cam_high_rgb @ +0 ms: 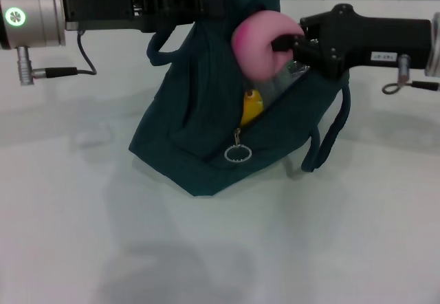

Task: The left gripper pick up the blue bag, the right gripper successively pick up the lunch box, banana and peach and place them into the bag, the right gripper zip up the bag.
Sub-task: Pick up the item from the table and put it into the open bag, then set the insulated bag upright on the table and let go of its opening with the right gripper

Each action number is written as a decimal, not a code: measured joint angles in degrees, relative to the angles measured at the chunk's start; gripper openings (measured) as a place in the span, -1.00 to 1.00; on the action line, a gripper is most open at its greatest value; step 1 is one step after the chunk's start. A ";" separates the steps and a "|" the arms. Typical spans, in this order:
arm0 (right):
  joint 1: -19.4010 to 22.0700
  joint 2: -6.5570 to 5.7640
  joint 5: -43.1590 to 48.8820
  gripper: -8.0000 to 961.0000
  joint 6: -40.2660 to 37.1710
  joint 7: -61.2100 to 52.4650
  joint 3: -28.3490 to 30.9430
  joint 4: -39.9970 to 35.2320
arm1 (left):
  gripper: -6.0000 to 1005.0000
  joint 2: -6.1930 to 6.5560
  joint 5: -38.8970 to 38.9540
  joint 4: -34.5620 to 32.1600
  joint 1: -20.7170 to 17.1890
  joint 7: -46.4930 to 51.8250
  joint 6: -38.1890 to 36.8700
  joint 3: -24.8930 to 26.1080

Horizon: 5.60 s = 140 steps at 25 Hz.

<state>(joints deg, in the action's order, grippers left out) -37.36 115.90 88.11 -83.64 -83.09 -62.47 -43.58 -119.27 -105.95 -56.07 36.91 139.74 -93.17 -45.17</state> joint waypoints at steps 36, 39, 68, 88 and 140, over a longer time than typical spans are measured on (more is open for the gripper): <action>-3.16 -0.24 2.78 -0.87 7.66 -4.47 -15.66 -1.41 | -0.87 0.00 -0.05 0.00 0.17 0.07 -0.01 -0.01; -3.38 -0.16 2.41 -0.86 7.28 -4.45 -16.16 -1.83 | -0.87 0.00 -0.05 0.00 0.11 -0.01 0.00 -0.01; 16.07 -1.17 0.61 0.39 -8.23 -2.27 5.47 -13.13 | -0.86 0.46 -0.17 2.34 0.05 -1.82 0.39 0.29; -0.82 0.32 4.78 0.37 32.02 4.64 3.58 18.03 | -0.86 0.36 -0.02 2.90 0.33 -2.35 0.06 0.20; 6.46 -1.55 0.59 0.31 24.41 -5.29 -4.48 -1.30 | -0.86 1.45 1.27 23.26 0.53 -16.86 6.67 0.47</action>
<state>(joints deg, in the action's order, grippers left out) -30.90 114.35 88.70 -59.22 -88.38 -66.94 -44.88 -117.82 -104.68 -32.81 37.44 122.87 -86.50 -44.70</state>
